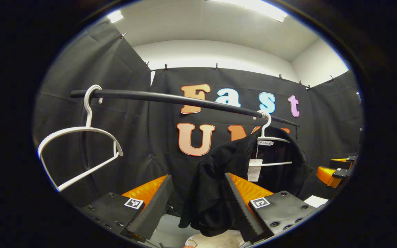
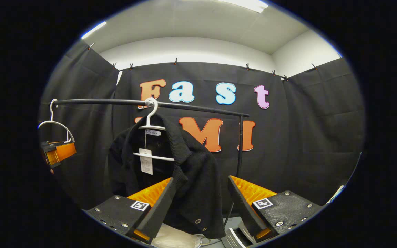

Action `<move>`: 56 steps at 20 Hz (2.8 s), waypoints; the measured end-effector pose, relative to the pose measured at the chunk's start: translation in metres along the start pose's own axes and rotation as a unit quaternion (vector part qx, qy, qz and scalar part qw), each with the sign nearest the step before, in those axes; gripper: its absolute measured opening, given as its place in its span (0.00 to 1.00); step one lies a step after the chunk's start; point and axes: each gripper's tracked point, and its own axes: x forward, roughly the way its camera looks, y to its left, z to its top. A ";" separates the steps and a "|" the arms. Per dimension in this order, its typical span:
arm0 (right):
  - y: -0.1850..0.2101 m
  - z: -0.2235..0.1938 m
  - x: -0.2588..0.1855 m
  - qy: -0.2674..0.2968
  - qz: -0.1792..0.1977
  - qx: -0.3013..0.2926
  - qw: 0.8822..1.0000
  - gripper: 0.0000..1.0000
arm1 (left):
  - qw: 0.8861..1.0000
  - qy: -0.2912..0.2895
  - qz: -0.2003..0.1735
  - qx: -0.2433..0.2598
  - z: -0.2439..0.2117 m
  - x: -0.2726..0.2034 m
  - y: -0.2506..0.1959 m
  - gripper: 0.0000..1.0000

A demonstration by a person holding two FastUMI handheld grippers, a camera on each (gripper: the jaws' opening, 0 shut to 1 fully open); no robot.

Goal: Grasp the clothes on the hanger with both hands and then place them into the laundry hamper below.

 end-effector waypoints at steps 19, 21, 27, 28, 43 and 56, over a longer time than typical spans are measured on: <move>0.014 -0.072 0.092 0.060 -0.020 -0.075 0.995 0.92 | 1.000 0.016 0.016 0.008 -0.021 -0.002 0.004 0.93; 0.013 -0.077 0.100 0.067 -0.021 -0.068 0.995 0.94 | 1.000 0.020 0.009 0.011 -0.025 0.001 -0.003 0.93; 0.014 -0.086 0.113 0.077 -0.004 -0.038 0.996 0.69 | 0.999 0.033 -0.015 0.010 -0.043 0.022 -0.031 0.93; 0.014 -0.087 0.114 0.077 -0.003 -0.033 0.996 0.54 | 0.999 0.037 -0.021 0.008 -0.049 0.026 -0.038 0.93; -0.013 -0.055 0.090 0.072 -0.001 0.007 0.997 0.05 | 0.994 0.060 -0.086 0.007 -0.105 0.095 -0.108 0.96; -0.051 0.007 0.066 0.018 -0.021 -0.002 1.000 0.03 | 0.994 0.095 -0.039 0.036 -0.156 0.145 -0.089 0.88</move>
